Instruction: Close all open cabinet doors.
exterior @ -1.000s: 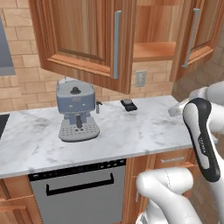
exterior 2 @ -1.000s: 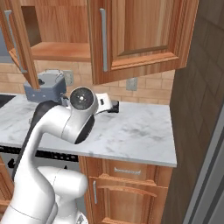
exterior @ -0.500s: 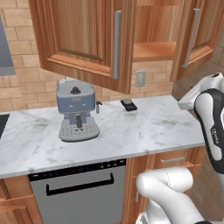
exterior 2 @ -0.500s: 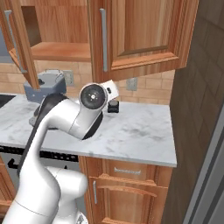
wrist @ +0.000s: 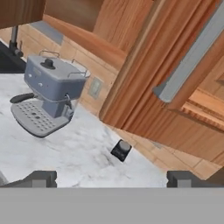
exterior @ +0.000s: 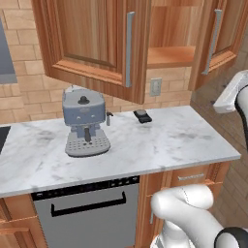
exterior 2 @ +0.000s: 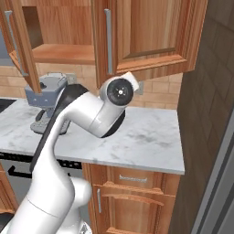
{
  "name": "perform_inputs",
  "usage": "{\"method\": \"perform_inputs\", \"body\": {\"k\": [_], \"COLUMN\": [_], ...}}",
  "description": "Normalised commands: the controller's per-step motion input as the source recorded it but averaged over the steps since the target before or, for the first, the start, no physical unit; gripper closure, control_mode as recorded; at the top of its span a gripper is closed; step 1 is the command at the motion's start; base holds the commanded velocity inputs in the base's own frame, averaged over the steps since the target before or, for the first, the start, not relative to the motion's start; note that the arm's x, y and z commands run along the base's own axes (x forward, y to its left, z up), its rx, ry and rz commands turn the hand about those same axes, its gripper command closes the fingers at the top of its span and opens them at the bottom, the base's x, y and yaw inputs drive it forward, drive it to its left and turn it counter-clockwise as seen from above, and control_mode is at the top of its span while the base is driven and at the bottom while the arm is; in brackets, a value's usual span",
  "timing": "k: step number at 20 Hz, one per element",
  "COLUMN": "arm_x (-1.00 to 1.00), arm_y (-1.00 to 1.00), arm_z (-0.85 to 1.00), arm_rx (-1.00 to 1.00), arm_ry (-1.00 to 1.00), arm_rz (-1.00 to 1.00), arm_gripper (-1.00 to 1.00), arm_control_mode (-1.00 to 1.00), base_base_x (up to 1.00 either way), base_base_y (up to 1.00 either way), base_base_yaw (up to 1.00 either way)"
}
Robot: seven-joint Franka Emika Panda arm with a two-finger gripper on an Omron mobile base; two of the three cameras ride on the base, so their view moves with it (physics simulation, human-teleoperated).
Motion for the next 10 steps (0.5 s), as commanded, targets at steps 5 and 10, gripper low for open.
{"method": "perform_inputs", "body": {"k": [5, 10], "arm_x": [0.08, 0.36], "arm_y": [-0.24, -0.03], "arm_z": [0.0, 0.03], "arm_rx": [-0.07, -0.03], "arm_ry": [-0.07, -0.11], "arm_rz": [0.11, 0.15], "arm_gripper": [-1.0, -1.0], "arm_control_mode": [-1.0, -1.0], "base_base_x": [0.0, 0.0], "base_base_y": [0.0, 0.0], "base_base_yaw": [0.0, 0.0]}}
